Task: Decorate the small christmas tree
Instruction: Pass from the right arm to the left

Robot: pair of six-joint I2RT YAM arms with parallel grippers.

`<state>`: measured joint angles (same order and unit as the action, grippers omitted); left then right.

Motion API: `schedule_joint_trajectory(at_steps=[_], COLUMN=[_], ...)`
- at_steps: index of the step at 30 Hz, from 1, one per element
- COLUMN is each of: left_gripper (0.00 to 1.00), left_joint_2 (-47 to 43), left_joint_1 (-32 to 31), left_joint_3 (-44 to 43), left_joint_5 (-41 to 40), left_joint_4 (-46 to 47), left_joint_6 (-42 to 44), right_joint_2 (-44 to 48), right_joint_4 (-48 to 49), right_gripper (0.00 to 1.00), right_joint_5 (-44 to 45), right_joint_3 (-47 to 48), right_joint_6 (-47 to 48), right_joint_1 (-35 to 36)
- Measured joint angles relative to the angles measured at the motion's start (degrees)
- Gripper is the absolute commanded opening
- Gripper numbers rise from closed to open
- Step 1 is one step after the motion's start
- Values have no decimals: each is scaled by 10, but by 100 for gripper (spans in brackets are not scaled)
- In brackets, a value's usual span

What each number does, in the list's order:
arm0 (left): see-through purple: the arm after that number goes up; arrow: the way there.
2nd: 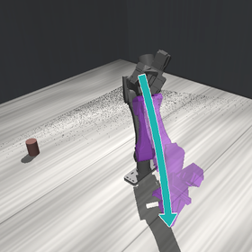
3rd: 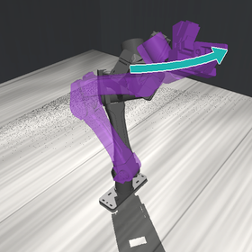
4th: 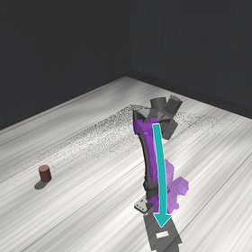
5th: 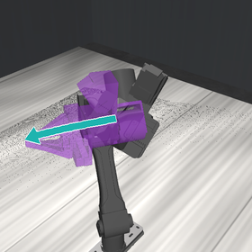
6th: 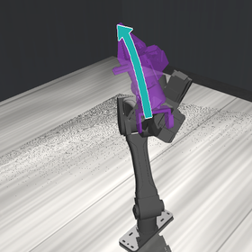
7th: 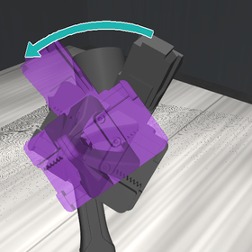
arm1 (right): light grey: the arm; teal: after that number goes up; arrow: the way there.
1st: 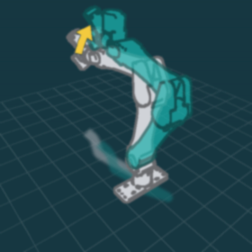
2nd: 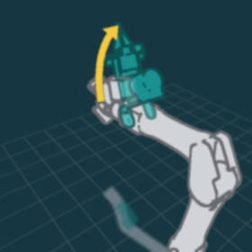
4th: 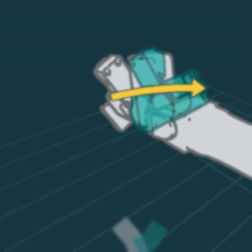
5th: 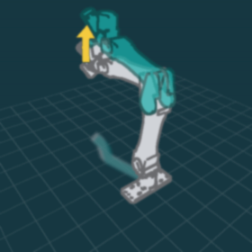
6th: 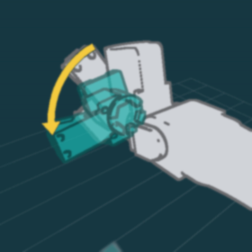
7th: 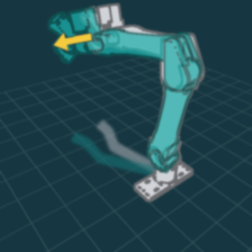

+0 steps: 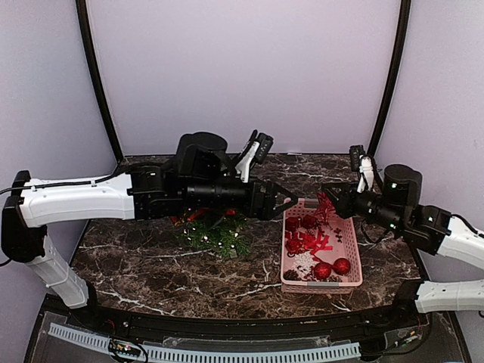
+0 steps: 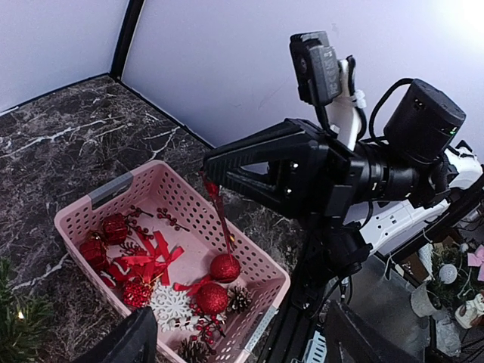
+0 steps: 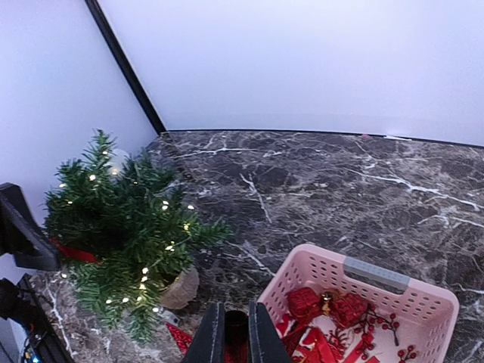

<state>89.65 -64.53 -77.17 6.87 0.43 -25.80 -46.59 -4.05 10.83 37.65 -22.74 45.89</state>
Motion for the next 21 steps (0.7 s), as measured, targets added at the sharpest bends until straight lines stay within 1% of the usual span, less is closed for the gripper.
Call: schedule_joint_trajectory(at_steps=[4, 7, 12, 14, 16, 17, 18, 19, 20, 21], left_gripper=[83, 83, 83, 80, 70, 66, 60, 58, 53, 51], left_joint_2=[37, 65, 106, 128, 145, 150, 154, 158, 162, 166], left_joint_1=[0, 0, 0, 0, 0, 0, 0, 0, 0, 0], left_joint_3=[-41, -77, -114, -138, -150, -153, -154, -155, -155, -155], left_joint_5=[2, 2, 2, 0, 0, 0, 0, 1, 1, 1], left_joint_4=[-5, -3, -7, -19, -27, -31, -35, -37, -40, -40], left_joint_6=[-11, -16, -17, -17, -16, -17, -18, -19, -21, -22], right_joint_2=[6, 10, 13, 13, 13, 13, 12, 12, 10, 10], right_joint_4=[11, 12, 12, 13, 15, 16, 16, 17, 18, 19], right_gripper=[8, 8, 9, 9, 9, 9, 9, 9, 9, 9], right_joint_5=[-44, -54, -59, -62, -65, -67, -68, -70, -71, -72], right_joint_3=[3, 3, 3, 3, 3, 3, 3, 4, 4, 5], right_joint_6=[0, 0, 7, 10, 13, 14, 14, 15, 16, 16], right_joint_1=[2, 2, 3, 3, 3, 3, 3, 3, 3, 3])
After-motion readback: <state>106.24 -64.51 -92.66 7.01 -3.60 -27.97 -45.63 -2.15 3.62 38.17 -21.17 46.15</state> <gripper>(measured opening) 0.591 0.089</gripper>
